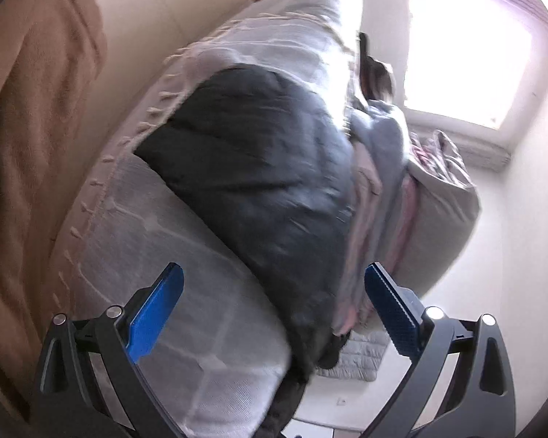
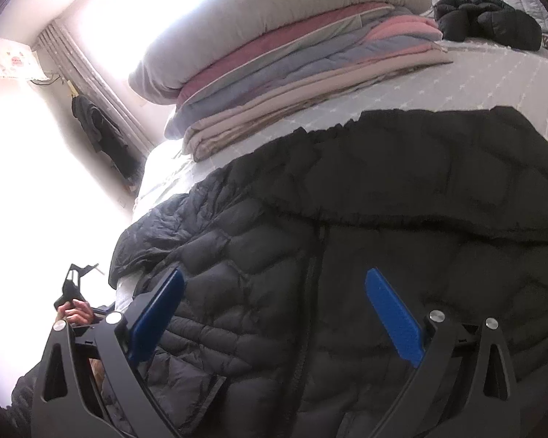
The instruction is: Fold large clothes
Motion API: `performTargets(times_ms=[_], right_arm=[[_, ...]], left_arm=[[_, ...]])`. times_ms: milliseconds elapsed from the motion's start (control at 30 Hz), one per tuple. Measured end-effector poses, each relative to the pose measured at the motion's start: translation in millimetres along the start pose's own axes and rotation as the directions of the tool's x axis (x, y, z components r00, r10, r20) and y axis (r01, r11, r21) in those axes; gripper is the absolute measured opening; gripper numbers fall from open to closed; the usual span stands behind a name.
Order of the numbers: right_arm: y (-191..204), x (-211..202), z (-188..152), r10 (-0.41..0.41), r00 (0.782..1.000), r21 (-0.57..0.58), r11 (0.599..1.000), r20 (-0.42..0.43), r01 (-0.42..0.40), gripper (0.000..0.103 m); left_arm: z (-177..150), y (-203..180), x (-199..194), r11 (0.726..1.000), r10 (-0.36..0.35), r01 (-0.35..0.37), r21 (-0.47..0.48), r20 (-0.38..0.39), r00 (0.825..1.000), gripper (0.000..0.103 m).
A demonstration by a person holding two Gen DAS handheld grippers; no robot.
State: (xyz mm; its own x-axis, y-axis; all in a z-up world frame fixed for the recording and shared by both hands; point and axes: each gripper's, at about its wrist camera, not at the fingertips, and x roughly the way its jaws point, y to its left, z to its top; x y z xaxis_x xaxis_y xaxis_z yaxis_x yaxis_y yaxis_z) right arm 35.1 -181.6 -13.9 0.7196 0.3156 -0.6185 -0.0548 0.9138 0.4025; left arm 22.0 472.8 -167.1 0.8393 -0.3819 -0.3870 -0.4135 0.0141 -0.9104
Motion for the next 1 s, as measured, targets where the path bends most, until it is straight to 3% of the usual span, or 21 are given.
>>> performTargets(times_ms=[167,267,367,400,467,500,633,733,833,1000], right_arm=[[-3,8,-2,0.006,1.000,0.010,1.000,-0.028,-0.005,0.096],[-3,14,-4,0.012,0.999,0.013,1.000,-0.049,-0.011,0.096],[-1,17,-5,0.020,0.998,0.011,1.000,-0.062,-0.019,0.096],[-1,17,-6,0.022,0.998,0.009,1.000,-0.064,-0.022,0.096],[0,17,-6,0.031,0.997,0.008,0.999,-0.066,-0.031,0.096],[1,16,-6,0.035,0.997,0.007,0.999,-0.066,-0.035,0.096],[4,10,-4,0.050,0.998,0.007,0.999,-0.050,-0.050,0.096],[1,3,0,0.057,0.998,0.025,0.998,-0.024,-0.056,0.096],[-10,-8,7,0.069,0.997,0.076,0.995,0.015,-0.070,0.096],[-38,-42,21,0.101,0.988,0.194,0.973,0.119,-0.123,0.096]], left_arm=[[21,19,8,0.995,0.025,-0.019,-0.094,0.063,0.998,0.096],[33,18,5,0.995,0.031,-0.020,-0.098,0.110,0.993,0.094],[39,11,9,0.996,0.031,-0.022,-0.082,0.113,0.993,0.057],[39,7,10,0.998,0.013,-0.006,-0.066,0.108,0.994,0.040],[37,-3,8,1.000,-0.004,0.006,-0.016,0.119,0.993,0.021],[34,-11,4,1.000,-0.006,0.004,0.018,0.133,0.991,0.015],[17,-68,-15,0.982,-0.060,0.024,0.188,0.189,0.980,0.011],[-16,-130,-23,0.931,-0.133,0.066,0.359,0.166,0.977,0.011],[-76,-193,-11,0.855,-0.207,0.147,0.497,0.068,0.976,0.011],[-190,-274,47,0.734,-0.204,0.239,0.635,-0.129,0.970,0.011]])
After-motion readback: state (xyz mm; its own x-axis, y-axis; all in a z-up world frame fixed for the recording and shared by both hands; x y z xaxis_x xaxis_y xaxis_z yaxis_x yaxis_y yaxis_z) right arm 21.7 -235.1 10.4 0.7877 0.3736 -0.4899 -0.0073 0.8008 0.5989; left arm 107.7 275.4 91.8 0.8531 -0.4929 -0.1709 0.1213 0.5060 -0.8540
